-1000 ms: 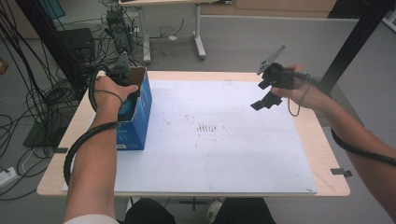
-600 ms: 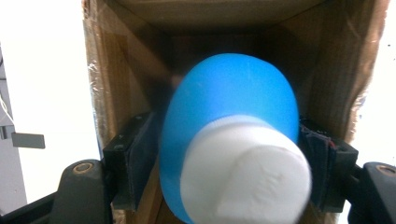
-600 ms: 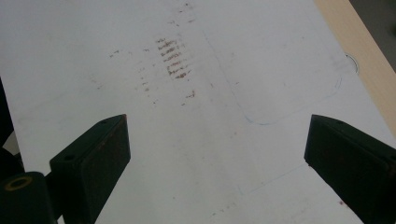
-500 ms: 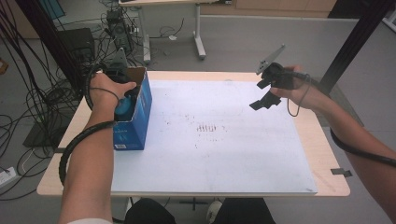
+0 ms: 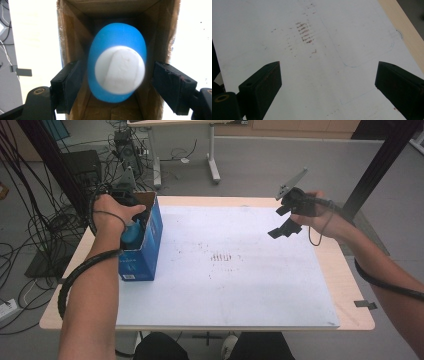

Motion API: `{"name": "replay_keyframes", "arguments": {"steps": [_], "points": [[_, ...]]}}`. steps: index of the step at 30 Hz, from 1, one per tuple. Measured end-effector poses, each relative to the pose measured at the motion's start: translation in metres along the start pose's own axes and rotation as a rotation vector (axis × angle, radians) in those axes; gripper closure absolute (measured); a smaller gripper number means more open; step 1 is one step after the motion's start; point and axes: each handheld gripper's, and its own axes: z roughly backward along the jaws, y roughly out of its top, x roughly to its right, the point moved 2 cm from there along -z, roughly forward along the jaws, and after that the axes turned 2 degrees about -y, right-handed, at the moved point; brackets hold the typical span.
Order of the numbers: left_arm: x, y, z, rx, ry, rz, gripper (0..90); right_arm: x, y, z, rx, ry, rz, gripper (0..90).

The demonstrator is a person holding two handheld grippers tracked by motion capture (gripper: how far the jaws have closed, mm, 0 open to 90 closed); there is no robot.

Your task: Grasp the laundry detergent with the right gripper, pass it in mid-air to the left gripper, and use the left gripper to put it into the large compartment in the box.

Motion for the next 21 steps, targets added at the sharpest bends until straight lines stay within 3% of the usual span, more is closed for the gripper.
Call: {"name": "replay_keyframes", "arguments": {"steps": [11, 16, 21], "points": [[0.008, -0.012, 0.034, 0.039, 0.021, -0.023, 22.0, -0.005, 0.000, 0.000, -0.003, -0.010, -0.014, 6.9], [0.020, -0.020, 0.045, 0.058, 0.004, -0.055, 20.5, -0.007, -0.002, -0.003, -0.010, -0.014, -0.023, 6.9], [0.033, -0.021, 0.055, 0.090, -0.055, -0.074, 18.5, -0.005, -0.001, -0.003, -0.023, -0.021, -0.028, 6.9]]}}
